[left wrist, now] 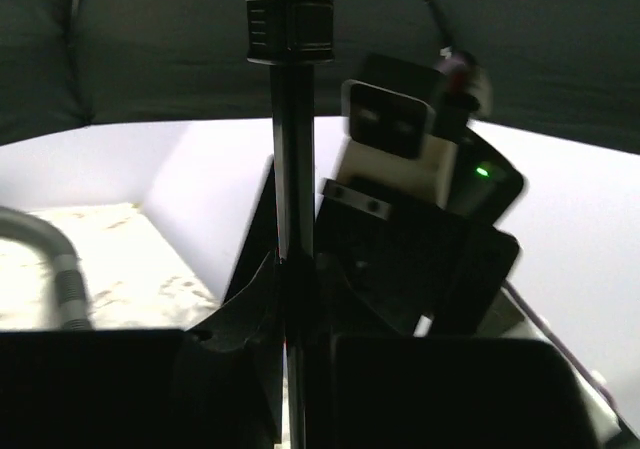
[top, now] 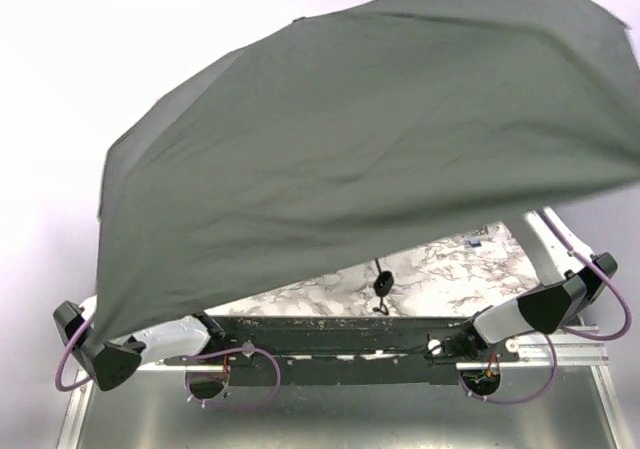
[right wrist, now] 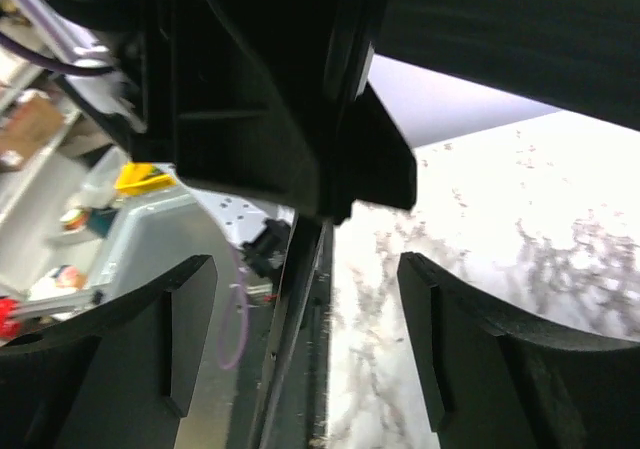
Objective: Put away the umbrella
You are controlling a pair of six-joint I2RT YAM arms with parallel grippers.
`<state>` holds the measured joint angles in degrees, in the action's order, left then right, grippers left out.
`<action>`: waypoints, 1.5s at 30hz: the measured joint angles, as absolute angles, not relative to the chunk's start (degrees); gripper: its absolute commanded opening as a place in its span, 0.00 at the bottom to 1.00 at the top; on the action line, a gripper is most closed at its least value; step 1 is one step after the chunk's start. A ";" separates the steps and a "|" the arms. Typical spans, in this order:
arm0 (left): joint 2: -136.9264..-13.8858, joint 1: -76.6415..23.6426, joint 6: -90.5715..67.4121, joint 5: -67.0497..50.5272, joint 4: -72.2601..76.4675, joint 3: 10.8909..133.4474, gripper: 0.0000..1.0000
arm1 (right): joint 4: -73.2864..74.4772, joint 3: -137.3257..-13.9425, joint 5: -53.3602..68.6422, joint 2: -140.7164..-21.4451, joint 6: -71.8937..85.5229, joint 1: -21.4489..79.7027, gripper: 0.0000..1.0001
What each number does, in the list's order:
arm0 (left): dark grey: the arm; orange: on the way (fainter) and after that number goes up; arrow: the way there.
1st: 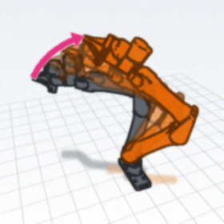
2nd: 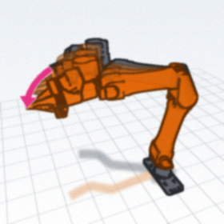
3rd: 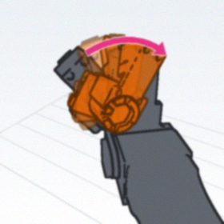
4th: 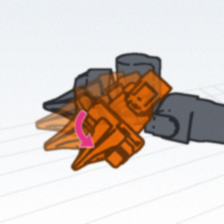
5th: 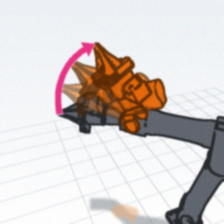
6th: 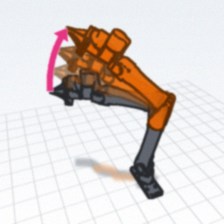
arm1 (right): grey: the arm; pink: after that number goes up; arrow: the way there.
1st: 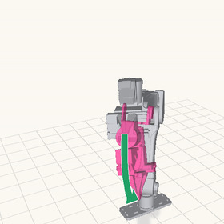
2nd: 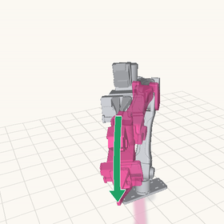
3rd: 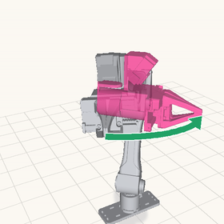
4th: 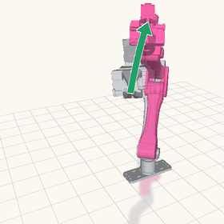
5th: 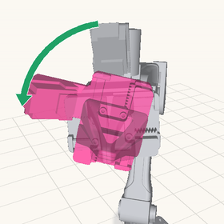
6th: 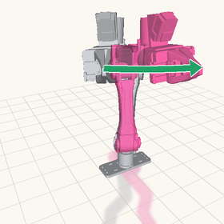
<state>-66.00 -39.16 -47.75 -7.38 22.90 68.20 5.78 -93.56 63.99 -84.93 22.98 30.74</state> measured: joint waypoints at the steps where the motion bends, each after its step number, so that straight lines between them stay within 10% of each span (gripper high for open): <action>1: -65.63 -40.07 -46.76 -4.99 20.29 69.19 0.00 | 8.49 -94.54 62.37 -84.71 20.16 30.74 0.79; 17: -70.57 -46.78 -36.49 16.34 5.91 76.88 0.00 | 19.90 -96.55 54.65 -86.50 10.02 31.55 0.64; 20: -71.11 -47.35 -36.36 16.60 5.87 77.36 0.00 | 19.73 -97.01 54.68 -87.24 10.70 31.57 0.47; 23: -71.16 -47.51 -36.38 16.75 5.89 77.38 0.00 | 18.70 -96.99 54.89 -87.88 12.38 31.59 0.03; 25: -71.13 -47.55 -36.45 16.73 6.11 77.38 0.00 | 17.54 -96.60 54.83 -88.25 15.59 31.57 0.01; 26: -71.02 -47.66 -36.12 16.71 6.28 77.34 0.03 | 16.60 -96.25 55.59 -88.38 16.75 31.31 0.01; 30: -69.38 -47.44 -36.62 15.59 10.81 73.41 0.71 | 12.36 -94.32 58.46 -88.40 20.84 31.27 0.01; 32: -66.57 -46.39 -38.37 13.10 16.45 67.75 0.84 | 10.11 -92.77 60.84 -88.29 23.99 31.27 0.01; 45: -65.43 -35.57 -54.74 -2.28 47.18 54.72 0.87 | -16.21 -84.33 71.92 -87.02 46.83 31.27 0.00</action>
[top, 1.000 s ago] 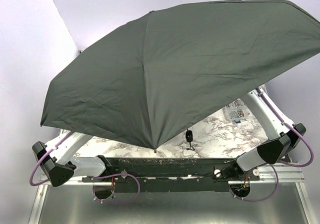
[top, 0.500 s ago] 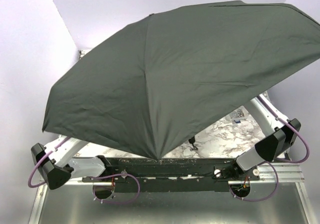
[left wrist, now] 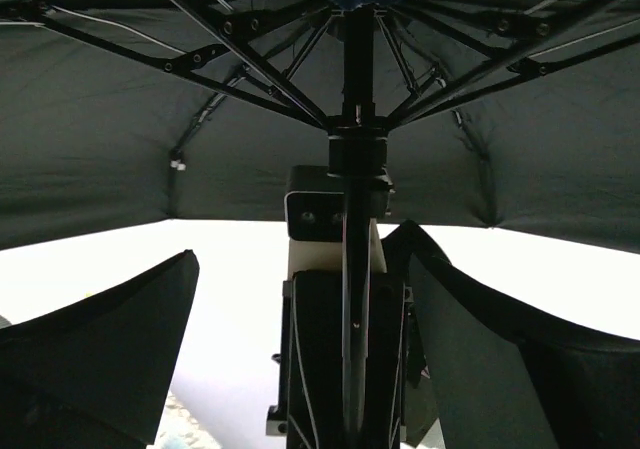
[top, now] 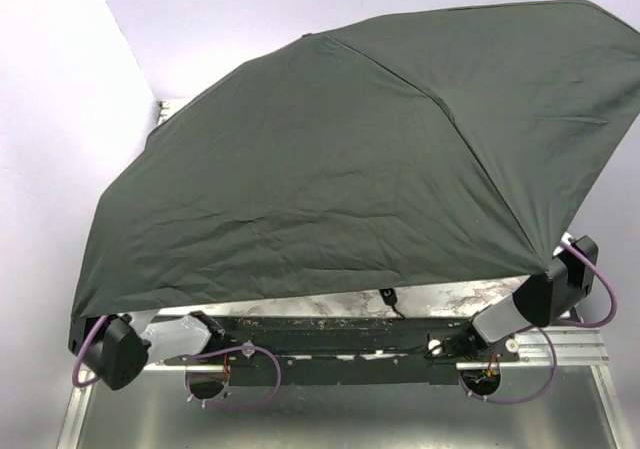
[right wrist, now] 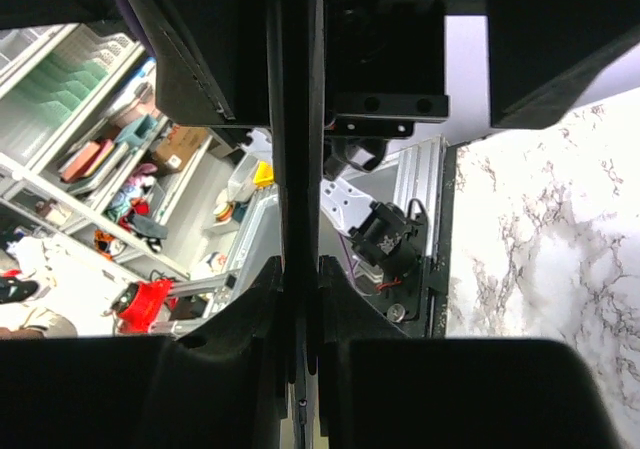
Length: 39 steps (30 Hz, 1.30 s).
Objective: Put away the umbrella
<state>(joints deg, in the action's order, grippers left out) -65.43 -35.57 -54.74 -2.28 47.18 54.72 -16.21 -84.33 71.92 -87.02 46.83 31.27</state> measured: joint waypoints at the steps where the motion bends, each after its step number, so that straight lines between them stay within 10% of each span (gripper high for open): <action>1: -66.37 -35.33 -55.70 -2.96 48.64 55.07 0.85 | -17.08 -84.07 72.14 -86.89 47.40 31.27 0.01; 35: -76.44 -35.18 -65.25 3.09 60.84 62.63 0.58 | -17.52 -83.61 72.27 -86.35 46.33 31.11 0.01; 39: -77.80 -35.38 -65.89 3.62 61.84 63.26 0.37 | -16.69 -83.61 71.64 -86.35 45.80 30.92 0.01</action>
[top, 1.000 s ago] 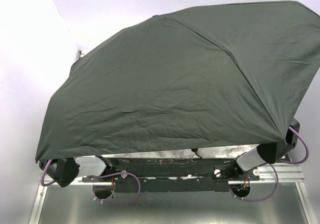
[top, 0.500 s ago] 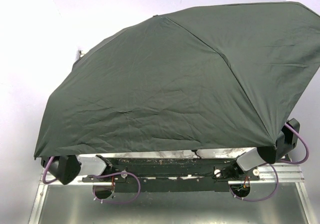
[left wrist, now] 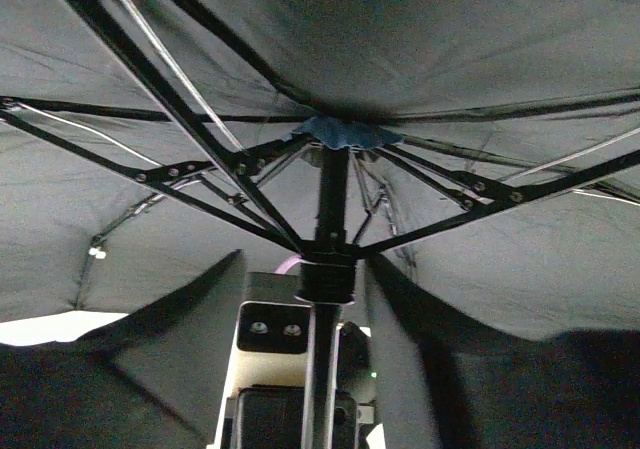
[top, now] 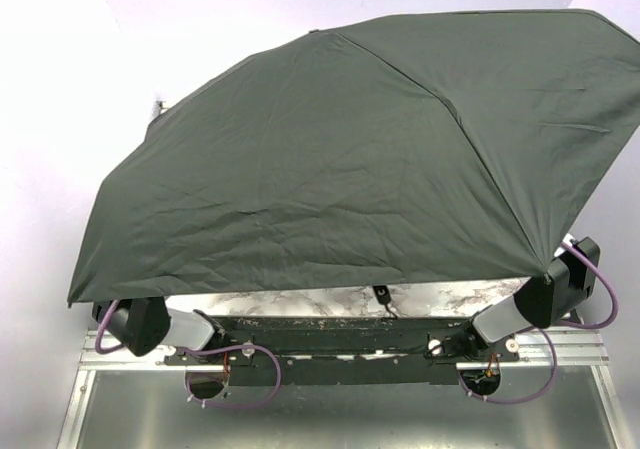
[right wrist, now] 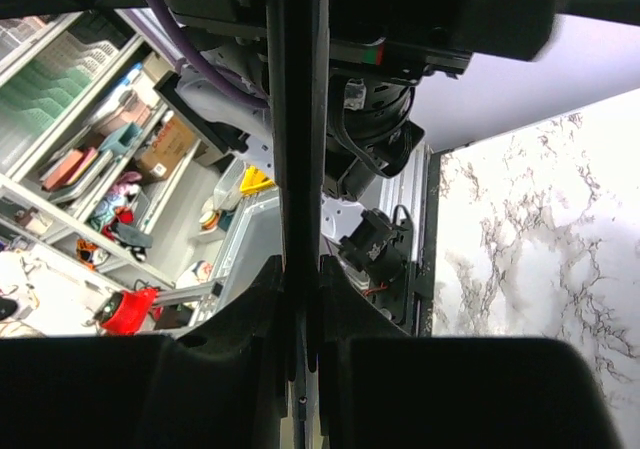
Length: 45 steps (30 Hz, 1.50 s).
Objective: Put away the umbrella
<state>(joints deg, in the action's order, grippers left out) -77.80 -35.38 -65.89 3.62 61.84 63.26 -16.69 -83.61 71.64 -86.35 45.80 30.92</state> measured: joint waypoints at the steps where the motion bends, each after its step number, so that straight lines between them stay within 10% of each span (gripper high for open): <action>1: -78.08 -35.38 -66.17 3.62 62.15 63.37 0.28 | -16.62 -83.61 71.46 -86.35 45.74 30.89 0.00; 2: -78.19 -35.40 -66.28 3.62 62.50 63.37 0.02 | -16.47 -83.61 71.31 -86.35 45.69 30.83 0.01; 3: -78.37 -35.46 -66.74 3.51 63.29 63.42 0.00 | -16.21 -83.61 71.18 -86.35 45.65 30.79 0.01; 29: -73.28 -39.68 -65.01 11.66 62.63 49.04 0.00 | 15.35 -91.81 64.51 -88.88 25.58 26.46 0.02; 36: -73.76 -41.82 -64.66 18.04 59.57 47.42 0.00 | 14.70 -89.01 64.25 -90.02 23.81 25.36 0.54; 45: -70.89 -34.83 -63.16 20.16 52.40 47.64 0.00 | 22.22 -80.88 62.57 -84.86 10.57 23.66 0.63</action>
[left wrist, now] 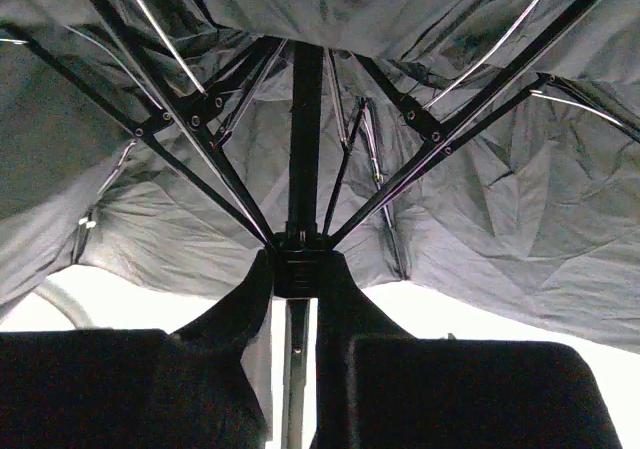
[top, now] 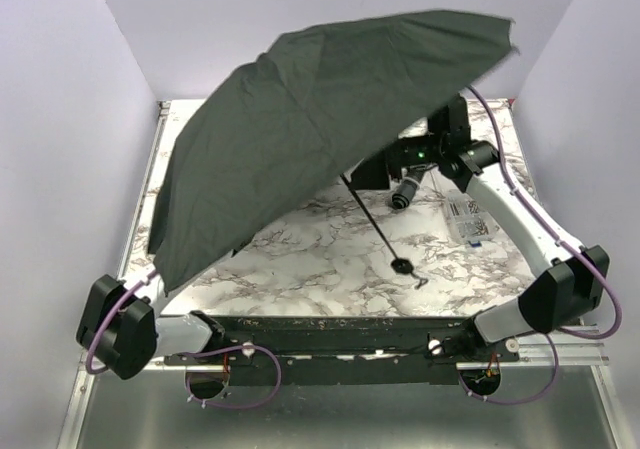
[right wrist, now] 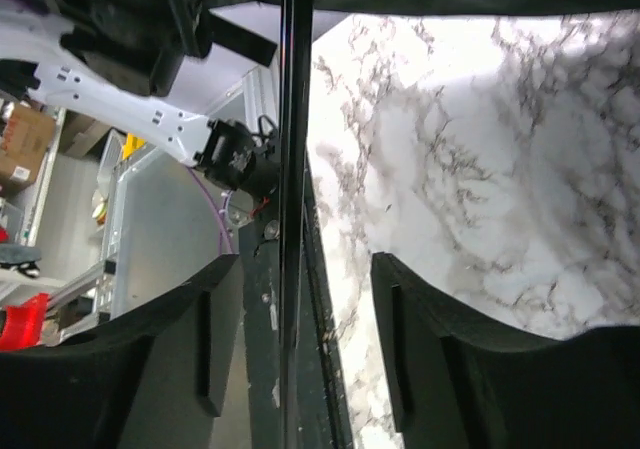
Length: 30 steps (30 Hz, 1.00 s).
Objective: Put away the umbrella
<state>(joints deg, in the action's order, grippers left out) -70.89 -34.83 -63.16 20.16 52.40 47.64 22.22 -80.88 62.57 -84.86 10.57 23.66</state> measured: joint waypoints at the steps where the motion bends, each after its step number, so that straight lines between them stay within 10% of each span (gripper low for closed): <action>1: -70.46 -33.85 -63.09 20.64 51.99 47.92 0.00 | 23.51 -80.34 62.63 -84.14 9.39 23.66 0.66; 7: -69.76 -31.03 -62.83 23.33 51.22 50.48 0.00 | 24.58 -71.96 63.48 -79.40 7.40 23.79 0.56; 11: -69.95 -29.95 -62.43 23.57 50.43 53.15 0.00 | 25.54 -70.72 63.20 -79.33 5.93 23.94 0.01; 30: -74.72 -48.97 -59.96 19.90 52.77 46.59 0.00 | 20.64 -90.26 60.23 -90.87 13.34 25.69 0.00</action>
<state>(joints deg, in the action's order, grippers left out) -74.72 -48.97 -59.96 19.90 52.77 46.59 20.64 -90.26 60.23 -90.87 13.34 25.69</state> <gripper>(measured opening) 0.147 0.156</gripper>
